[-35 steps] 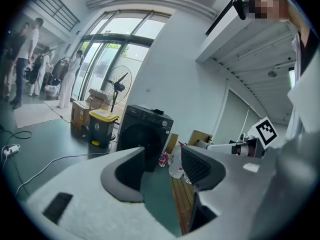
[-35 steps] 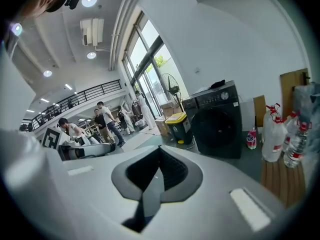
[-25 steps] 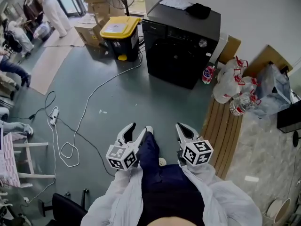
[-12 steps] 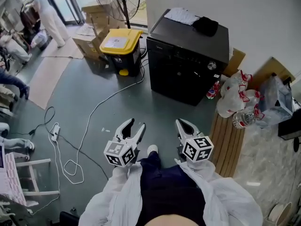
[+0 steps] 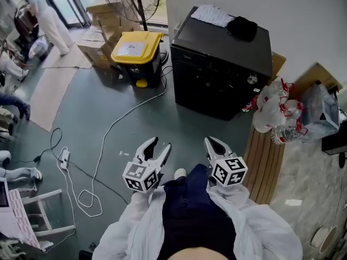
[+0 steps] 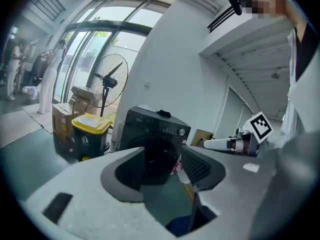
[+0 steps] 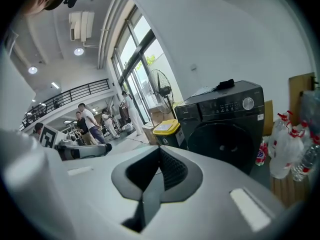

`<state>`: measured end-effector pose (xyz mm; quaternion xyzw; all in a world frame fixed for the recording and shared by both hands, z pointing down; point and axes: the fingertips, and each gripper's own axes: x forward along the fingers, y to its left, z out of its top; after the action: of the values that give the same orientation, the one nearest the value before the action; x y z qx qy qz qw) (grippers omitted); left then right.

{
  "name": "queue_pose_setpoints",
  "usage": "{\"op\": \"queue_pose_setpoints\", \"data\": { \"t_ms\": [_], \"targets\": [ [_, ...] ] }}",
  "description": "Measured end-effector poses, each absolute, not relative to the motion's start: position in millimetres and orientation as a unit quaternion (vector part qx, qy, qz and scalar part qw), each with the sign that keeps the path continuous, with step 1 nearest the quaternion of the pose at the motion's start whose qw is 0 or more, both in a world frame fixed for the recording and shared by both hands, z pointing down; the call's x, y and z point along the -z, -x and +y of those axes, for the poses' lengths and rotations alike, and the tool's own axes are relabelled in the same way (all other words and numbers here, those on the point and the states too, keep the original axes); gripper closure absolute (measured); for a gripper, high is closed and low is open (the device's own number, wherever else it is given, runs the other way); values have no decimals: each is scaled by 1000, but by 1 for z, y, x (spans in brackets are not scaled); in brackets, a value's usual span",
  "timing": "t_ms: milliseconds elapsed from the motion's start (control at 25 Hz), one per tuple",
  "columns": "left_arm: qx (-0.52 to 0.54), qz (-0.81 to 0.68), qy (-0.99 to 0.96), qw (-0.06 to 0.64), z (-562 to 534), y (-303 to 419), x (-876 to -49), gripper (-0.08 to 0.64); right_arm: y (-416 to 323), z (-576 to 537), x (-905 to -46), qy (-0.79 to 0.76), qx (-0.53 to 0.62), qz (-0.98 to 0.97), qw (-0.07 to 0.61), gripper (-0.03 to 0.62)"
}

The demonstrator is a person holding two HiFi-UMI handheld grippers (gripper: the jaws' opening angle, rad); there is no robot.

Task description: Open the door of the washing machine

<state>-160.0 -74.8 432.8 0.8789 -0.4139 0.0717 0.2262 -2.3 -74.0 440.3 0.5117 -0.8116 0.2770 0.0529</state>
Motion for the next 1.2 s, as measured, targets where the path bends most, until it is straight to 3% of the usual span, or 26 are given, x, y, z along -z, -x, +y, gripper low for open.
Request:
{"op": "queue_pose_setpoints", "data": {
  "t_ms": [400,1200],
  "targets": [
    [-89,-413,-873,241,-121,162,-461,341,10,-120,-460,-503,-293,-811,64,584],
    [-170,-366,-878,257,-385,101,-528,337,-14,-369,-528,-476,-334,-807,100,584]
  ]
}}
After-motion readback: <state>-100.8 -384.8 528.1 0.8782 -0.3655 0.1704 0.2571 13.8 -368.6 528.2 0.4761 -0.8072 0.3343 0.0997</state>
